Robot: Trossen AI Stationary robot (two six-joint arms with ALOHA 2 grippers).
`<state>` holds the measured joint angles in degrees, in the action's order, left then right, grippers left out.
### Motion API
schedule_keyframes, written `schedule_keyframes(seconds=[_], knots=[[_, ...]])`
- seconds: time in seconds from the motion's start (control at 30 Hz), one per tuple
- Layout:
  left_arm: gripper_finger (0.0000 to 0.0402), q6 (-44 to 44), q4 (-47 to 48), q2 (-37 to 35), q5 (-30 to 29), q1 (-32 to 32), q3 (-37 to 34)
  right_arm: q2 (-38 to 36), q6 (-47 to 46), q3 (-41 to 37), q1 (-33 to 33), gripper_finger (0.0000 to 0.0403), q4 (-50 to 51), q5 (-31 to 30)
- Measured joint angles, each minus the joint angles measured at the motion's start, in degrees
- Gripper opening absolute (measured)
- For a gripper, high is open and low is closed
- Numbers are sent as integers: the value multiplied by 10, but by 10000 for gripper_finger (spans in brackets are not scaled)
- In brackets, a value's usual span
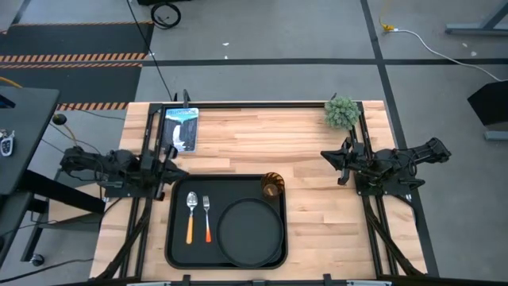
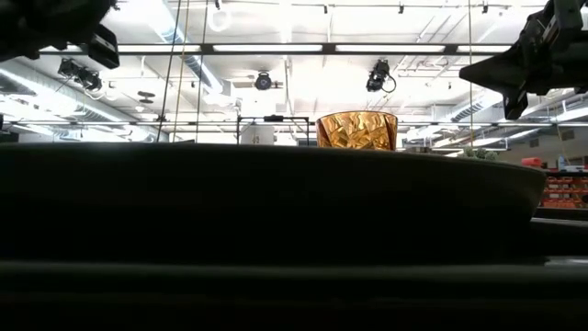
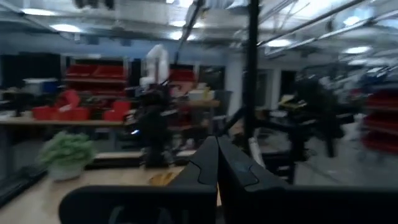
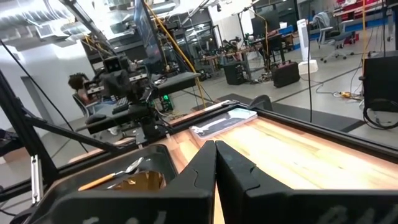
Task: Pick and place plate/cup/fork/spoon on tray
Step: Return to Home Position
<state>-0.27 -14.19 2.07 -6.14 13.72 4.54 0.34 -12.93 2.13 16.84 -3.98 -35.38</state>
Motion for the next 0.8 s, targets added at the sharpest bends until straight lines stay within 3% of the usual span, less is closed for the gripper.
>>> schedule_keyframes(seconds=[0.27,0.8], knots=[[1,-37,-14,-18,23,0,-23,0,0,0,0,16,-2,0],[0,-66,53,-18,64,0,-22,0,0,0,0,16,-2,0]])
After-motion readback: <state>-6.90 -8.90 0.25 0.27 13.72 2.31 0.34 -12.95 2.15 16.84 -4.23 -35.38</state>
